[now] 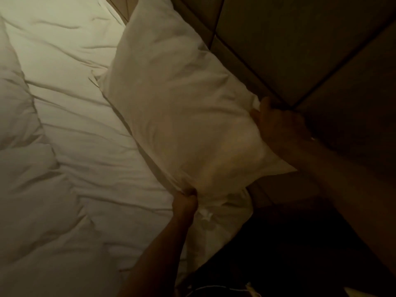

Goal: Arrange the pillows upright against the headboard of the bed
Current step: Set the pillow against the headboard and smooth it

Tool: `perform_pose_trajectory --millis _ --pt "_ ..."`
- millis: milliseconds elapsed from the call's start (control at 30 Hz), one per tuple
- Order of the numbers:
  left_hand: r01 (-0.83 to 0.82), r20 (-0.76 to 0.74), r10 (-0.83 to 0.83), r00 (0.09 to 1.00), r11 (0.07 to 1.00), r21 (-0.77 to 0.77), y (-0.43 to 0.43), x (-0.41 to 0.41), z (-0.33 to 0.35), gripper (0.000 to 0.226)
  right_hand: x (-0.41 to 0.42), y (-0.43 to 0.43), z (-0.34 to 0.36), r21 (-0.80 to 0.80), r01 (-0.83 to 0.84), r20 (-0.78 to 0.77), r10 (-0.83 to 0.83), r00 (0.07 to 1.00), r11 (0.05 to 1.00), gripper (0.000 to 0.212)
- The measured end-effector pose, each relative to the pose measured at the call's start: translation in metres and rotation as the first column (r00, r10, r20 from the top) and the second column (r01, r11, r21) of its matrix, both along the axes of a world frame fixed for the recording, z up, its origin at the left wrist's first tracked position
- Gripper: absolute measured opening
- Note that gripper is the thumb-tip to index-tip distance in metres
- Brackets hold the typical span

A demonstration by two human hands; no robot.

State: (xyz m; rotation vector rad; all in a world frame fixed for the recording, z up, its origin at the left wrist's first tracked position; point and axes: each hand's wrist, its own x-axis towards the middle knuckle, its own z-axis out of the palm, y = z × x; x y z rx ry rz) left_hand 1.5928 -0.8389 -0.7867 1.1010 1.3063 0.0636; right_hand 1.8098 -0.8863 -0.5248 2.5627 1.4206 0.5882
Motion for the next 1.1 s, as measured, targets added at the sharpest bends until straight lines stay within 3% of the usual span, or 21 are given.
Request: perform_pose_trajectory --millis 133,267,367,467,633,800,967,1100 --pt "0.055 -0.1 -0.05 0.994 0.997 0.05 0.015 -0.004 0.0 0.052 0.01 -0.006 0.016 -0.034 -0.054 0.111 0.057 0.992 0.998 0.042" --pt "0.117 -0.078 -0.118 0.99 0.993 -0.017 0.021 -0.009 0.019 0.045 0.008 -0.007 0.011 0.014 -0.075 0.035 0.074 0.997 0.997 0.049" --pt "0.196 -0.038 -0.197 0.98 0.98 -0.026 0.023 -0.014 0.0 0.065 0.008 -0.014 0.009 0.074 -0.022 0.019 0.021 1.0 0.997 0.039" --pt "0.288 -0.056 -0.29 0.955 0.957 -0.045 0.015 -0.02 -0.03 0.081 0.009 -0.025 0.005 -0.059 0.062 0.084 -0.057 0.995 0.996 0.036" --pt "0.364 -0.1 -0.36 0.928 0.931 0.031 0.002 -0.015 -0.017 0.048 0.01 -0.029 -0.002 -0.042 0.037 0.186 -0.028 0.982 0.998 0.038" --pt "0.366 -0.141 -0.354 0.925 0.928 0.07 0.002 -0.02 0.012 0.067 0.02 -0.033 0.005 -0.05 -0.08 0.185 0.088 0.979 0.996 0.042" --pt "0.447 -0.312 -0.392 0.866 0.885 0.131 0.001 -0.03 0.025 0.041 0.025 -0.029 0.019 -0.118 -0.151 0.255 0.177 0.951 0.982 0.02" --pt "0.539 -0.339 -0.475 0.812 0.833 0.124 0.003 -0.038 0.023 0.04 0.025 -0.033 0.022 -0.049 -0.173 0.212 0.18 0.961 0.984 0.037"
